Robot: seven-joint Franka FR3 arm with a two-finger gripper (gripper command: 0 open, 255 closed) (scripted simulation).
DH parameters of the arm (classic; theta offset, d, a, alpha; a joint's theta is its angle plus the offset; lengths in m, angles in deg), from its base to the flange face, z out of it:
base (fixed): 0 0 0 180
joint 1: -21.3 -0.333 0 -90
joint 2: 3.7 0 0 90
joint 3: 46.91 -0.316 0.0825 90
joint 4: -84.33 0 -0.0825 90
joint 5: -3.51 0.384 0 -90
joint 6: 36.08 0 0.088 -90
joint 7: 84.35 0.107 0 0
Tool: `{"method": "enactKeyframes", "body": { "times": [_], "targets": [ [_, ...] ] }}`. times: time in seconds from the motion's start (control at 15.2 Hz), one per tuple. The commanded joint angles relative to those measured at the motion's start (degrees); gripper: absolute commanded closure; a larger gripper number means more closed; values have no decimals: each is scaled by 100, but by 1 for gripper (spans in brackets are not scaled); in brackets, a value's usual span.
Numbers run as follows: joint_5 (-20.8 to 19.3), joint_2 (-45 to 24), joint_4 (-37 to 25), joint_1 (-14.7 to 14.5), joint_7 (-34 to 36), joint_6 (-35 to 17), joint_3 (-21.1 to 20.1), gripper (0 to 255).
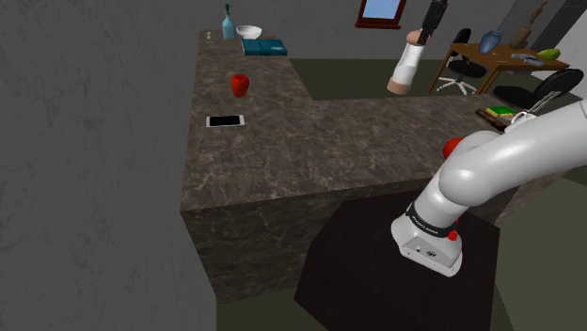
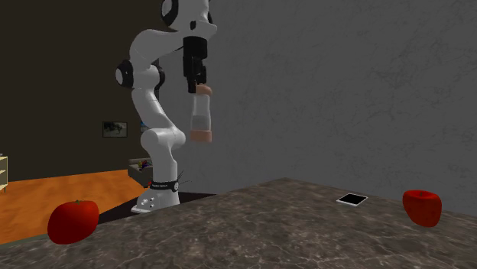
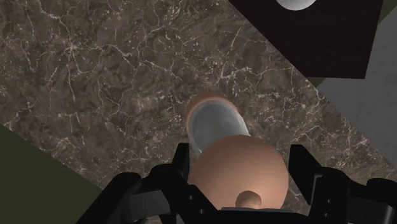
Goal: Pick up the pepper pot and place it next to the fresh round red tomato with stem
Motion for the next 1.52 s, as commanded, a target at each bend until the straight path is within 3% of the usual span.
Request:
{"method": "enactKeyframes", "body": {
  "times": [0.0, 0.86, 1.19, 1.45],
  "targets": [
    [-143, 95, 0, 80, -243, 68, 165, 255],
    [-929, -89, -803, 295, -2155, 336, 1730, 255],
    [-1052, -470, -1393, 141, -3016, 352, 2616, 255],
    [-979, -945, -1995, -216, -3798, 331, 3639, 255]
  ]
}}
